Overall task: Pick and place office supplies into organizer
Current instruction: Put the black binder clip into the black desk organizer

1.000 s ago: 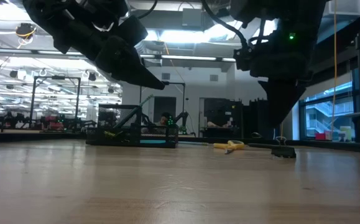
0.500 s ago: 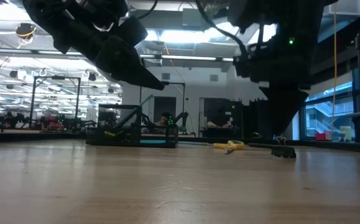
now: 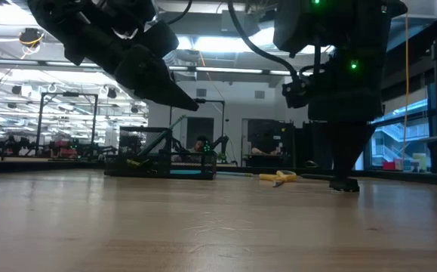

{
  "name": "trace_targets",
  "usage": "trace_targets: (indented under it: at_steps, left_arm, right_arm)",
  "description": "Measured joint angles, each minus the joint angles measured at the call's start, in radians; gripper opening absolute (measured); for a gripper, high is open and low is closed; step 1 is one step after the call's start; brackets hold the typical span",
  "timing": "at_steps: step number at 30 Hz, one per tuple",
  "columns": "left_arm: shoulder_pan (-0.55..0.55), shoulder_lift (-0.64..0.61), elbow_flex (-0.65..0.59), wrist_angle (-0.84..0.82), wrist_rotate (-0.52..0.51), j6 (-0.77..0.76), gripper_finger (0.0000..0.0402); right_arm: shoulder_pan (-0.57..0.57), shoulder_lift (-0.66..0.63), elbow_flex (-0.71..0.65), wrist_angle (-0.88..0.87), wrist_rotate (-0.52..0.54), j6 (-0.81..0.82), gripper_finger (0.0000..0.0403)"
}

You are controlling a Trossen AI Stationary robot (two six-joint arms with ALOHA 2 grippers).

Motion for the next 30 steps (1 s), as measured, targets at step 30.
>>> trace_targets:
  at_steps: [30]
  left_arm:
    - [0.0,0.0,0.0,0.0,0.0,0.0,0.0086]
  right_arm:
    - [-0.008,0.0,0.0,0.011,0.06,-0.093,0.0004]
